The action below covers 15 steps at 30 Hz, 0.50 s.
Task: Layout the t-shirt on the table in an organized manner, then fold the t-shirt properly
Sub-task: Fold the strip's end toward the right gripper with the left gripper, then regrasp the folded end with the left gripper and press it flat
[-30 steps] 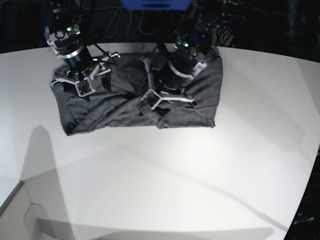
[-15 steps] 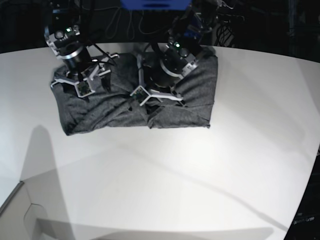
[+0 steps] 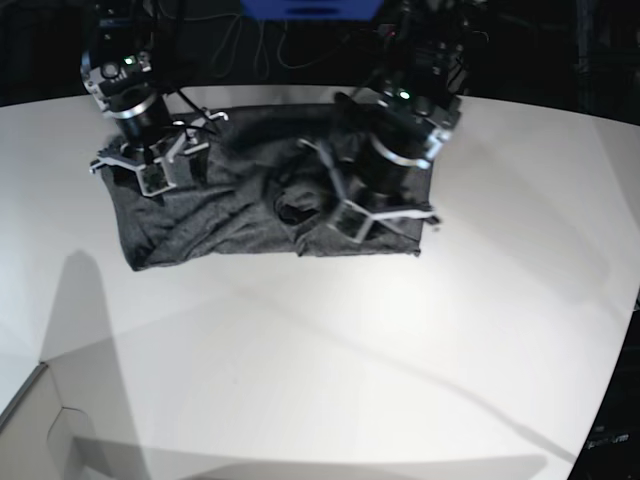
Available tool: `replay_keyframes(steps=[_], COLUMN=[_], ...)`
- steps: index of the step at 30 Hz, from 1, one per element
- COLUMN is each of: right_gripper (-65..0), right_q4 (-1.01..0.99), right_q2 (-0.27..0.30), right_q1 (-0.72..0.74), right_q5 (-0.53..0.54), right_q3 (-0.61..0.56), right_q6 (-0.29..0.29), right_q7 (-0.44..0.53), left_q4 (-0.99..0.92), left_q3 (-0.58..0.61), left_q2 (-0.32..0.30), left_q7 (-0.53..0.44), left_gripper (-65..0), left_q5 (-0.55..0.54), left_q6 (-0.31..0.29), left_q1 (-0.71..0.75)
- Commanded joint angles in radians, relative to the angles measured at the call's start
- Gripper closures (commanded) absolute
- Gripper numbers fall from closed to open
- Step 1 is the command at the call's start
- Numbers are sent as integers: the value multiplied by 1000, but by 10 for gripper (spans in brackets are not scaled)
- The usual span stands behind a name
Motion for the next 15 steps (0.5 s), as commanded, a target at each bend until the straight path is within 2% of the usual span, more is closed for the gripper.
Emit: replay_keyframes(steps=[1,4,8,10,15], right_gripper=[-378,-378,-378,-378,-377], right_q4=[20,20,20,20,20], right_q2=[2,0,0,0,0], right_q1=[1,1,1,1,9], right_q5=[6,6,6,6,6], right_q3=[9,9,9,9,36], right_q6=[-2,-2,-2,-2,-2], right_q7=[26,27,29,29,24], left_q4=[-4,-58,-93,-106,-86], left_q3=[-26,-89,-67,9,194], left_q2=[26,35,40,29,-42], left_q7=[-21,-21,-19,-16,-12], left_gripper=[-243,-237,-236,-236,-236], left_q5=[-13,-13,-14,-14,-14], left_q6=[-1,-6,-14,-24,-130], left_q1=[-2,-5,1,13,27])
